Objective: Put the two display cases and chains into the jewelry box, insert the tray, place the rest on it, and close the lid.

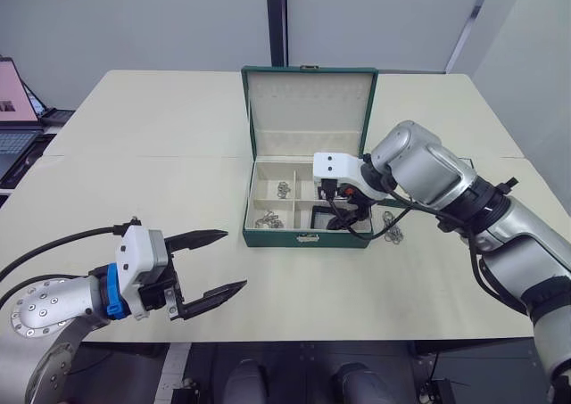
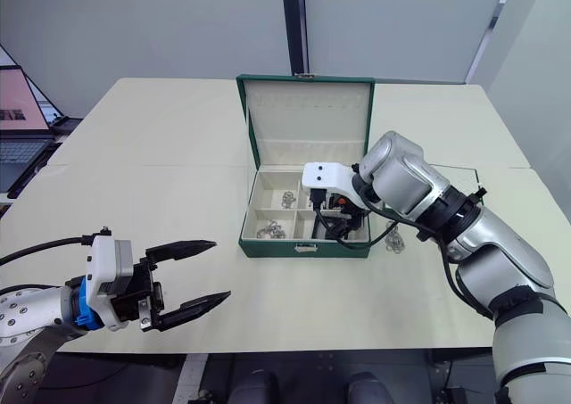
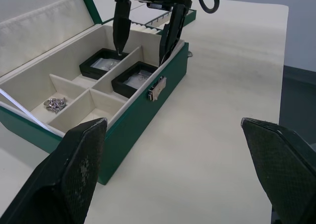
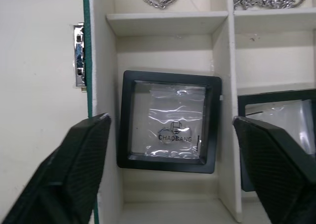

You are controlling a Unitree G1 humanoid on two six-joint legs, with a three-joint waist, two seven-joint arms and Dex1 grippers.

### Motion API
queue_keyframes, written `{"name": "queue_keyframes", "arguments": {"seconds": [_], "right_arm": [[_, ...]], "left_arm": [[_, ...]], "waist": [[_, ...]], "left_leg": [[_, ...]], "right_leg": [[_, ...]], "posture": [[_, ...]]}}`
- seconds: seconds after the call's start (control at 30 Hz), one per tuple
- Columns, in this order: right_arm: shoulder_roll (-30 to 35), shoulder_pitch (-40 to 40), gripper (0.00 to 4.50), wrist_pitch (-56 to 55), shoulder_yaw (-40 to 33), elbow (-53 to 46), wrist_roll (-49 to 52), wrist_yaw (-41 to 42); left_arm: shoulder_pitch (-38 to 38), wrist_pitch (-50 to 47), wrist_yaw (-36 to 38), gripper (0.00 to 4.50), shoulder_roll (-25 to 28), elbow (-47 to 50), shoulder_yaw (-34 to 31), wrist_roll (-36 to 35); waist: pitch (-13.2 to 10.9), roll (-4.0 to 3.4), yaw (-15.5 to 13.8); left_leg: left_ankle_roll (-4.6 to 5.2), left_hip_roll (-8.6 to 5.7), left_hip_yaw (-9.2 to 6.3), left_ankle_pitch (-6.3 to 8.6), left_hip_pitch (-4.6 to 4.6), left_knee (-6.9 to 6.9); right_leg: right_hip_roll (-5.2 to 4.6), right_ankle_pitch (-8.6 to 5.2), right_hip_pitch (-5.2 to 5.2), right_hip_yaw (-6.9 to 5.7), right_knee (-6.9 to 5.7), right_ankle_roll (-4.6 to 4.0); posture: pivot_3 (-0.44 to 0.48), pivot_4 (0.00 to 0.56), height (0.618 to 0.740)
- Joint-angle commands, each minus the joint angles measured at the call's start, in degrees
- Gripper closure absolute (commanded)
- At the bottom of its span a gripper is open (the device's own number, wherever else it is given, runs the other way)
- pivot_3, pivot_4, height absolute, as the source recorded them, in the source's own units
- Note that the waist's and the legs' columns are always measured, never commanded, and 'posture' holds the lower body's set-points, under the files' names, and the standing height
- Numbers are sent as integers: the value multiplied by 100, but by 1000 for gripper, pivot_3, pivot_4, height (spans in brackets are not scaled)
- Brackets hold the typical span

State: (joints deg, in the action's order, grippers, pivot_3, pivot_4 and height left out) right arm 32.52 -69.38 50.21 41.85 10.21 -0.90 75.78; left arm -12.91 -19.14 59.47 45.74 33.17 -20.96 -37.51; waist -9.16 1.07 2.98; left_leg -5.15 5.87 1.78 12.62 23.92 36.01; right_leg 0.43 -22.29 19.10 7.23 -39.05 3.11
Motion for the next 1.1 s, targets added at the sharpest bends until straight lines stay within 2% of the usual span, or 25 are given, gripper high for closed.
{"name": "queue_keyframes", "arguments": {"seconds": [0.03, 0.13, 0.27, 0.43, 0.53, 0.6, 0.73, 0.87, 0.97, 1.1], "right_arm": [[67, -212, 10, 55, -468, -294, 31, -78], [332, 35, 10, 326, -981, -863, 176, -224], [377, 1096, 10, 221, -2417, -2200, 541, -1071], [837, 3763, 10, 281, -4069, -4508, 1067, -1494], [615, 5436, 10, 155, -5052, -5482, 1335, -1850], [532, 6271, 10, 91, -5440, -5858, 1473, -1977], [224, 7646, 10, -493, -6167, -6097, 1818, -2034], [107, 8623, 10, -1150, -6579, -6010, 2015, -1985], [108, 9163, 10, -1567, -6683, -5956, 2069, -1946], [129, 9487, 10, -1880, -6689, -5792, 2182, -2025]], "left_arm": [[-22, 124, 44, 0, 6, 7, -101, -9], [-14, 61, -25, 0, -18, -4, -184, -100], [33, -49, -137, 0, -52, -39, -243, -225], [83, -303, -242, 0, -23, -183, -419, -449], [54, -315, -196, 0, -12, -354, -535, -449], [34, -312, -170, 0, 19, -445, -567, -387], [4, -316, -109, 0, 83, -623, -564, -256], [-193, -262, -38, 0, 116, -688, -723, -172], [-506, -223, 153, 0, 159, -625, -997, -185], [-643, -287, 207, 0, 201, -496, -1144, -289]], "waist": [[0, 0, 2], [-1, 0, -4], [4, 10, -41], [6, 15, -146], [4, 17, -138], [-1, 10, -93], [2, 17, -65], [5, 25, -68], [5, 26, -58], [6, 29, -70]], "left_leg": [[0, 0, 0, 0, 0, 0], [0, 0, -1, 0, 0, 0], [0, -1, -4, 0, 3, -2], [-2, -4, -9, 1, 7, -3], [-3, -6, -11, 1, 7, -3], [-3, -5, -14, 1, -10, -4], [-3, -6, -15, 1, -26, -5], [-3, -8, -17, 1, -26, -2], [-3, -8, -17, 1, -26, -4], [-3, -7, -18, 1, -27, -3]], "right_leg": [[0, 0, 0, 0, 0, 0], [0, 0, 0, -1, 0, 0], [-1, 0, -4, -3, 6, 0], [-1, -1, -46, -8, 15, 2], [-1, -1, -52, -9, 15, 2], [2, -2, -68, -9, 16, 2], [5, -2, -83, -7, 16, 2], [4, -2, -88, -8, 18, 3], [5, -2, -88, -7, 18, 2], [4, -2, -88, -9, 18, 2]], "posture": [[0, 150, 740], [0, 150, 740], [0, 150, 740], [0, 150, 740], [0, 150, 740], [0, 150, 740], [0, 150, 740], [0, 150, 740], [0, 150, 740], [0, 150, 740]]}}
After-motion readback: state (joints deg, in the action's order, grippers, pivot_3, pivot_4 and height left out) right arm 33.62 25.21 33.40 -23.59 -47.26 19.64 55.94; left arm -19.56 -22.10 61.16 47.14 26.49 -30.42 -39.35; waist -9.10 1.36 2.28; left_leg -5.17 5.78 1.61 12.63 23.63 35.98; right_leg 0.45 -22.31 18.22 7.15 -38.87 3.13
